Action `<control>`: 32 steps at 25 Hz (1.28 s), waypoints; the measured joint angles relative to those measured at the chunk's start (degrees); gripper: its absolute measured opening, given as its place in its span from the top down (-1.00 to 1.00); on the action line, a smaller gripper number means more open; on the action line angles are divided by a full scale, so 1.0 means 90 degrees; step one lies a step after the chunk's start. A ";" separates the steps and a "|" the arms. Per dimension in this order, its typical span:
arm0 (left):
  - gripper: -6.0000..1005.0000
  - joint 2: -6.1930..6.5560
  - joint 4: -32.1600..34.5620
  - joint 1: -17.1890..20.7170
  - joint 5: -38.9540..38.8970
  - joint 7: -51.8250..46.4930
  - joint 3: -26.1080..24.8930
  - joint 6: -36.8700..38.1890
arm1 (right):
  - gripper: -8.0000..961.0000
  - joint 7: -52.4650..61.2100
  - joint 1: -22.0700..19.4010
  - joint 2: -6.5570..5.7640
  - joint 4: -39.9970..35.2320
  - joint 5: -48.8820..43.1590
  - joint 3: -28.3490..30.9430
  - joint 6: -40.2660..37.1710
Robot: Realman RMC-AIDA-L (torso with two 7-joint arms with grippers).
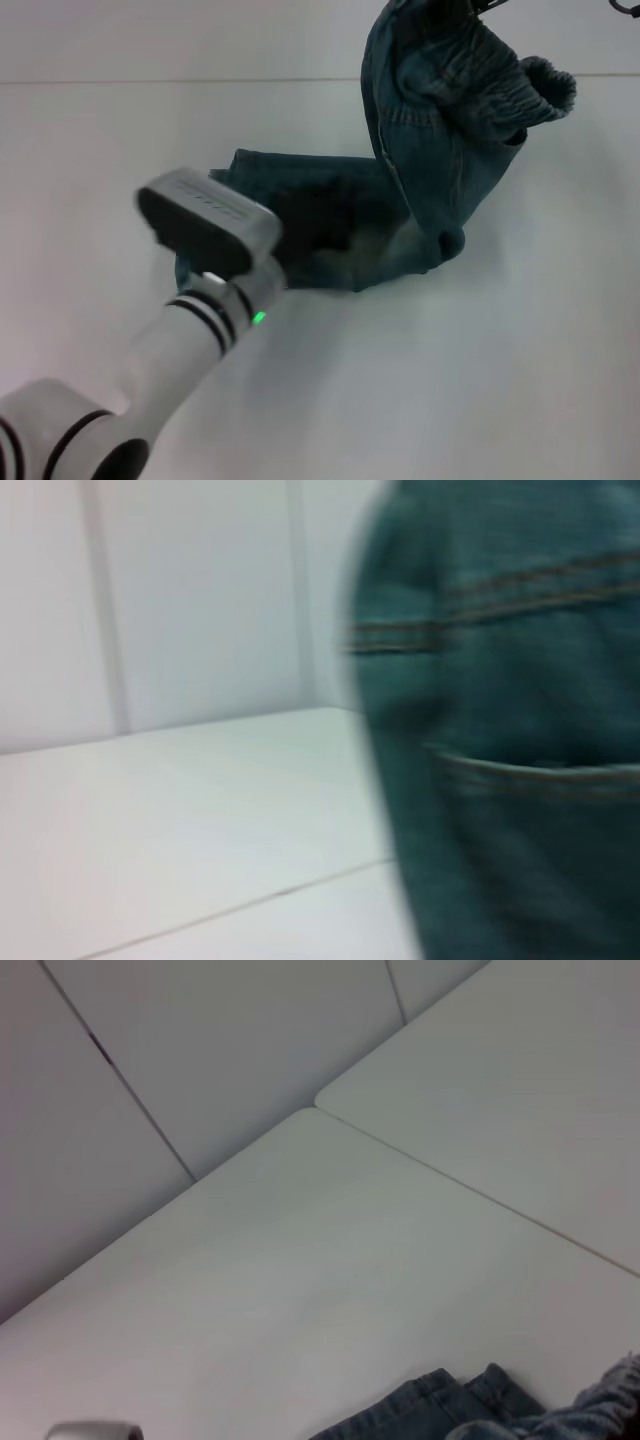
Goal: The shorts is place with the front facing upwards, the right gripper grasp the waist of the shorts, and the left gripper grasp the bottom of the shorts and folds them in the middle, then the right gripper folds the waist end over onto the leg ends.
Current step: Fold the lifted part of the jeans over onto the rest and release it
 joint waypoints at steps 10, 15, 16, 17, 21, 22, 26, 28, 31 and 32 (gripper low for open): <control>0.34 0.0043 0.0466 0.1144 0.0001 -0.0153 -0.0960 0.2252 | 0.74 -0.0272 0.0150 -0.0028 0.0615 -0.0007 -0.0071 0.0118; 0.17 0.0044 0.0971 0.1505 -0.0005 -0.0987 -0.1475 0.3081 | 0.74 -0.0449 0.0288 0.0021 0.0980 0.0019 -0.0193 0.0318; 0.17 0.0046 0.1120 0.1550 -0.0011 -0.1251 -0.1542 0.3186 | 0.74 -0.0505 0.0336 0.0035 0.1090 0.0023 -0.0203 0.0357; 0.17 0.0048 0.1411 0.1639 -0.0025 -0.1789 -0.1587 0.3397 | 0.74 -0.0575 0.0393 0.0055 0.1211 0.0026 -0.0212 0.0414; 0.16 0.0048 0.1710 0.1735 -0.0036 -0.2370 -0.1597 0.3590 | 0.74 -0.0865 0.0643 0.0200 0.1710 0.0033 -0.0375 0.0746; 0.15 0.0047 0.1766 0.1771 -0.0037 -0.2473 -0.1597 0.3634 | 0.74 -0.0904 0.0687 0.0246 0.1773 0.0033 -0.0453 0.0834; 0.14 0.0026 0.1848 0.1894 -0.0006 -0.2579 -0.1596 0.3771 | 0.74 -0.1034 0.0897 0.0480 0.2059 0.0035 -0.0896 0.1221; 0.14 0.0016 0.1843 0.1957 -0.0006 -0.2590 -0.1579 0.3801 | 0.74 -0.1067 0.1008 0.0565 0.2195 0.0031 -0.1097 0.1386; 0.13 0.0007 0.1820 0.2010 -0.0003 -0.2596 -0.1548 0.3824 | 0.74 -0.1115 0.1161 0.0700 0.2359 0.0004 -0.1465 0.1627; 0.13 0.0006 0.1820 0.2028 -0.0002 -0.2597 -0.1536 0.3826 | 0.74 -0.1108 0.1215 0.0791 0.2399 0.0003 -0.1668 0.1814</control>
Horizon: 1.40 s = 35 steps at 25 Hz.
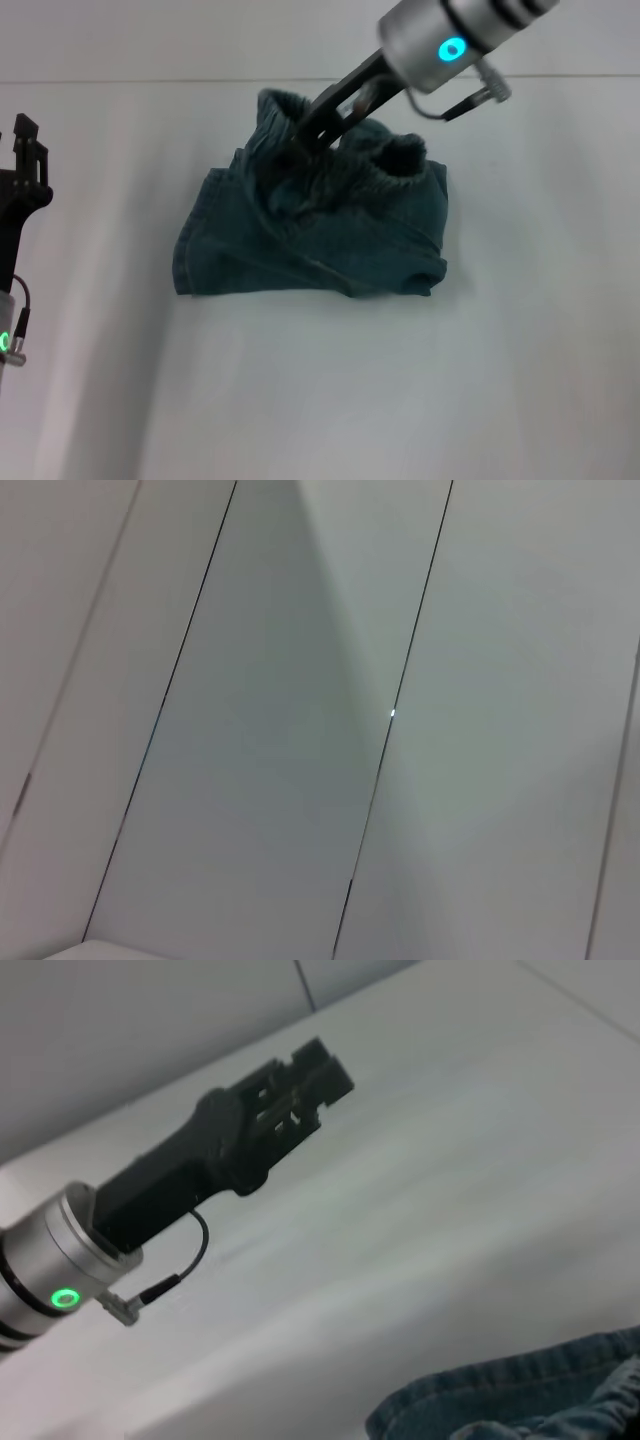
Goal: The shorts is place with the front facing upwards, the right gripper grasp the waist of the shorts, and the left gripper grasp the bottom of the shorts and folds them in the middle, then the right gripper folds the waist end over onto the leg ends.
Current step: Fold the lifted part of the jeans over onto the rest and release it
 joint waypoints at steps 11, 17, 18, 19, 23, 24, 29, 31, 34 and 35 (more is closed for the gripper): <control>0.10 -0.0006 0.0024 0.0049 0.0003 -0.0007 0.0028 -0.0062 | 0.17 -0.0055 0.0150 0.0101 0.0019 -0.0003 -0.0235 0.0375; 0.08 0.0011 0.0036 -0.0017 0.0003 -0.0010 0.0027 -0.0238 | -0.37 0.0081 0.0294 0.0084 -0.0041 -0.0030 -0.0452 0.0249; 0.08 0.0012 0.0036 -0.0024 0.0003 -0.0011 0.0027 -0.0247 | -0.45 0.0160 0.0335 0.0067 -0.0055 -0.0053 -0.0551 0.0219; 0.07 0.0014 0.0037 -0.0028 0.0003 -0.0011 0.0027 -0.0252 | -0.53 0.0241 0.0398 0.0046 -0.0059 -0.0104 -0.0658 0.0179; 0.06 0.0023 0.0046 -0.0045 0.0003 -0.0003 0.0027 -0.0270 | -0.79 0.0430 0.0630 0.0069 -0.0087 -0.0593 -0.0789 0.0013; 0.06 0.0023 0.0046 -0.0048 0.0003 0.0000 0.0027 -0.0287 | -0.82 0.0448 0.0683 0.0099 -0.0098 -0.0730 -0.0795 -0.0028; 0.05 0.0022 0.0055 -0.0055 0.0003 0.0016 0.0026 -0.0322 | -0.93 0.0470 0.0811 0.0158 -0.0163 -0.1168 -0.0808 -0.0123; 0.04 0.0021 0.0082 -0.0052 0.0003 0.0005 0.0023 -0.0323 | -0.97 0.0458 0.0796 0.0155 -0.0167 -0.1169 -0.0809 -0.0179; 0.03 0.0022 0.0105 -0.0046 0.0003 -0.0012 0.0016 -0.0349 | -1.00 0.0401 0.0713 0.0121 -0.0244 -0.1161 -0.0785 -0.0347; 0.03 0.0022 0.0106 -0.0045 0.0003 -0.0012 0.0013 -0.0353 | -1.00 0.0394 0.0670 0.0113 -0.0323 -0.1149 -0.0768 -0.0410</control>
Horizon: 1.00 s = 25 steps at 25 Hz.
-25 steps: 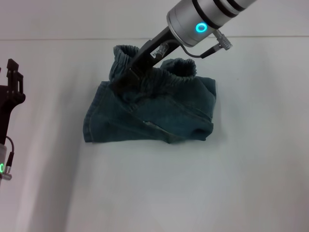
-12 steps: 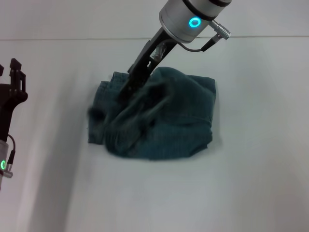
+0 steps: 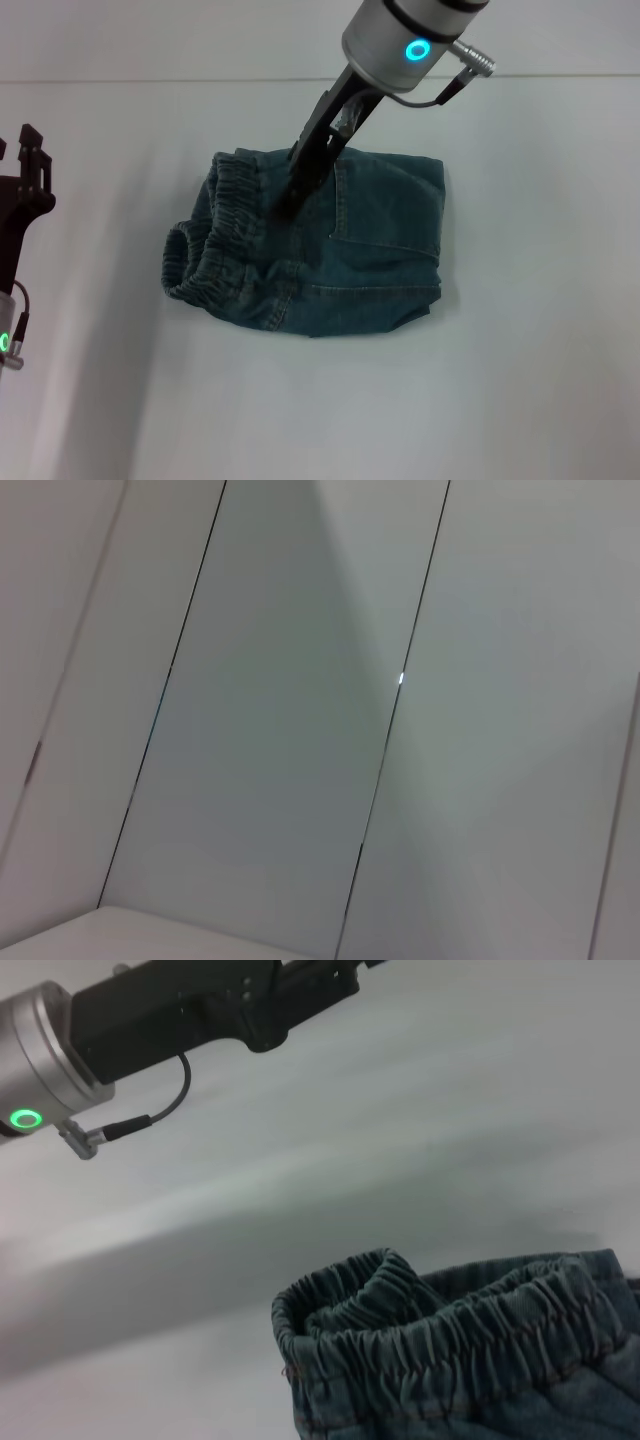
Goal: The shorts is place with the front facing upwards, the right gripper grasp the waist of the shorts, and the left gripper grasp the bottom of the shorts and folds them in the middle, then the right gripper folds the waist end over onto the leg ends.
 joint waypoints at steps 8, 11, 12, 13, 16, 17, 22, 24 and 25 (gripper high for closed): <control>0.01 0.0022 0.0080 -0.0021 -0.0001 -0.0156 0.0132 -0.0003 | -0.99 -0.0022 -0.0880 0.0018 -0.1078 0.0327 0.0341 -0.0392; 0.00 0.0035 0.0668 -0.0005 0.0000 -0.1080 0.0728 0.0032 | -0.99 -0.0262 -0.1752 -0.0076 -0.1568 0.1183 0.0861 -0.0498; 0.00 0.0037 0.0990 0.0006 0.0002 -0.1590 0.1087 0.0034 | -0.99 -0.0372 -0.1998 -0.0126 -0.1634 0.1464 0.0993 -0.0518; -0.01 0.0042 0.1254 0.0023 -0.0001 -0.1978 0.1374 0.0034 | -0.99 -0.0565 -0.2364 -0.0224 -0.1638 0.1888 0.1176 -0.0564; -0.01 0.0079 0.2514 0.0193 0.0046 -0.3861 0.2909 0.0050 | -0.99 -0.1331 -0.3246 -0.0521 -0.1418 0.2920 0.1408 -0.0843; -0.02 0.0093 0.2941 0.0287 0.0140 -0.4462 0.3399 0.0097 | -0.99 -0.1669 -0.3562 -0.0617 -0.1335 0.3217 0.1450 -0.0957; -0.03 0.0267 0.4651 0.0597 0.1070 -0.6457 0.4596 0.0928 | -0.99 -0.2934 -0.4869 -0.0820 -0.1193 0.3796 0.1552 -0.1381; -0.04 0.0403 0.5044 0.0586 0.1595 -0.6874 0.4607 0.1541 | -0.99 -0.3194 -0.5211 -0.0819 -0.1185 0.3808 0.1587 -0.1416; -0.04 0.0477 0.5152 0.0538 0.1868 -0.7026 0.4588 0.1830 | -0.99 -0.3287 -0.5339 -0.0803 -0.1185 0.3809 0.1593 -0.1431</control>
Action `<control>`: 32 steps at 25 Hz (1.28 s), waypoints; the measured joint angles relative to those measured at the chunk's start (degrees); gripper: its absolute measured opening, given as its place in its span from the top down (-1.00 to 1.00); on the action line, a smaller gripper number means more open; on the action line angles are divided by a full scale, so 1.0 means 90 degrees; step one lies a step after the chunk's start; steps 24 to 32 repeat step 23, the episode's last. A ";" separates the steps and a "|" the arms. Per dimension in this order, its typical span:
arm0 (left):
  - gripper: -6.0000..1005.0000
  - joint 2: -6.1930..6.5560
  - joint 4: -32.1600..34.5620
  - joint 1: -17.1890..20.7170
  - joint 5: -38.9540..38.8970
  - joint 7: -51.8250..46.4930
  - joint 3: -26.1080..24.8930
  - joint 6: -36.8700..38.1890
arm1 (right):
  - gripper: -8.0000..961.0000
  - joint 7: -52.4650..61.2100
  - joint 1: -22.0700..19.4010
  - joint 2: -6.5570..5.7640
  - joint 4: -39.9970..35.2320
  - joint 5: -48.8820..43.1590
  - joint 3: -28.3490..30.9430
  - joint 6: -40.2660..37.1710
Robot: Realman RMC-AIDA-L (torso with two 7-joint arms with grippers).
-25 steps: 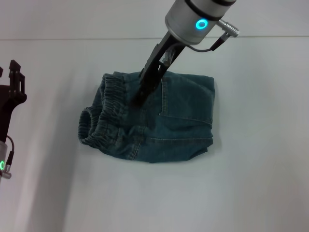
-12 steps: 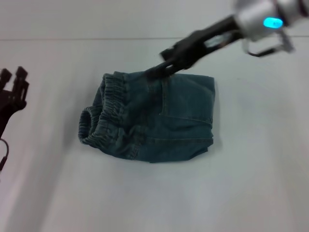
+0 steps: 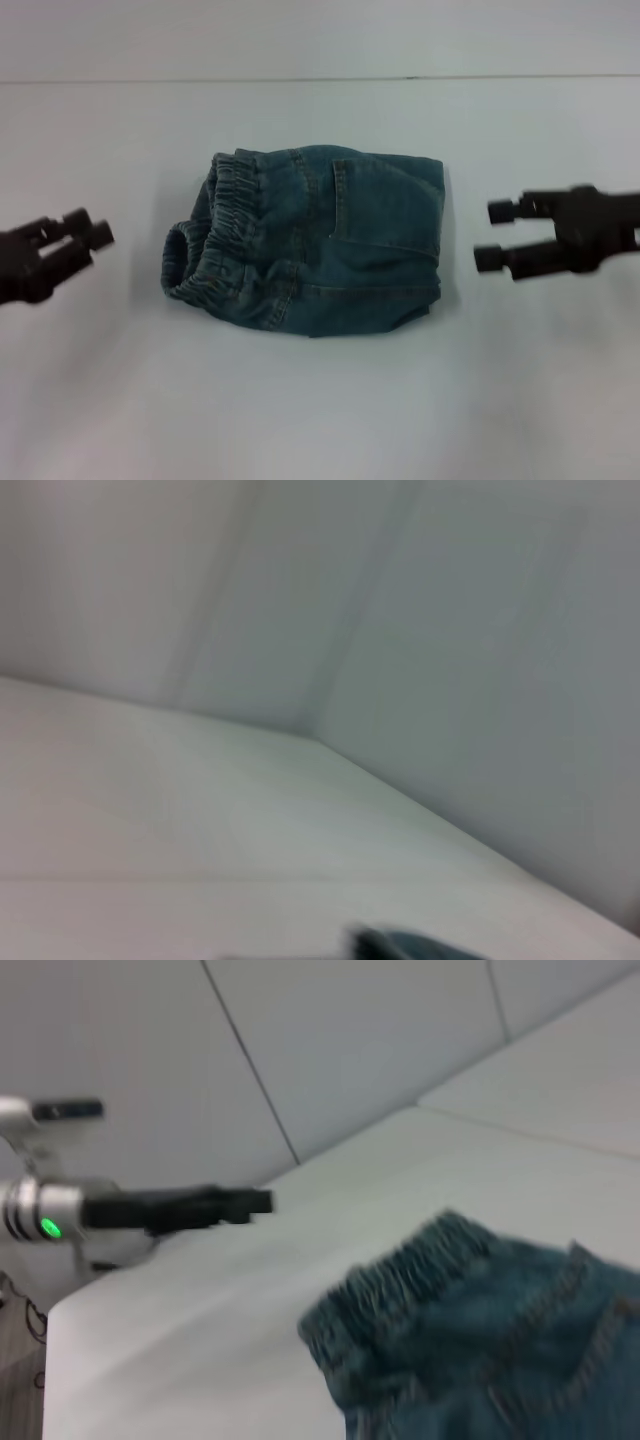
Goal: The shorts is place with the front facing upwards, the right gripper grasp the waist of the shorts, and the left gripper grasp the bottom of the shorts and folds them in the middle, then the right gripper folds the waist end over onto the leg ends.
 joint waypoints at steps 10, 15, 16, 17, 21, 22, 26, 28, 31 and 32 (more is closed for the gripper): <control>-0.07 0.0144 0.0153 -0.0385 0.0964 -0.0485 0.0134 0.0935 | -1.00 -0.0692 -0.0353 0.0116 0.0613 -0.0034 0.0062 0.0213; -0.22 0.0154 0.0160 -0.0446 0.1067 -0.0549 0.0189 0.0948 | -0.99 -0.0864 -0.0339 0.0123 0.0729 -0.0037 0.0070 0.0322; -0.27 0.0157 0.0160 -0.0453 0.1110 -0.0553 0.0208 0.0949 | -0.99 -0.0864 -0.0339 0.0123 0.0729 -0.0037 0.0070 0.0322; -0.32 0.0159 0.0160 -0.0461 0.1144 -0.0555 0.0228 0.0949 | -0.99 -0.0882 -0.0340 0.0126 0.0741 -0.0037 0.0071 0.0338; -0.53 0.0131 0.0143 -0.0479 0.1236 -0.0560 0.0342 0.0918 | -0.99 -0.0926 -0.0326 0.0157 0.0768 -0.0036 0.0072 0.0406; -0.53 0.0119 0.0138 -0.0482 0.1248 -0.0561 0.0370 0.0913 | -0.99 -0.0926 -0.0326 0.0157 0.0768 -0.0036 0.0072 0.0406; -0.53 0.0112 0.0136 -0.0485 0.1258 -0.0561 0.0394 0.0909 | -0.99 -0.0941 -0.0324 0.0163 0.0768 -0.0036 0.0072 0.0414; -0.53 0.0112 0.0136 -0.0485 0.1258 -0.0561 0.0394 0.0909 | -0.99 -0.0941 -0.0324 0.0163 0.0768 -0.0036 0.0072 0.0414; -0.53 0.0112 0.0136 -0.0485 0.1258 -0.0561 0.0394 0.0909 | -0.99 -0.0941 -0.0324 0.0163 0.0768 -0.0036 0.0072 0.0414; -0.53 0.0112 0.0136 -0.0485 0.1258 -0.0561 0.0394 0.0909 | -0.99 -0.0941 -0.0324 0.0163 0.0768 -0.0036 0.0072 0.0414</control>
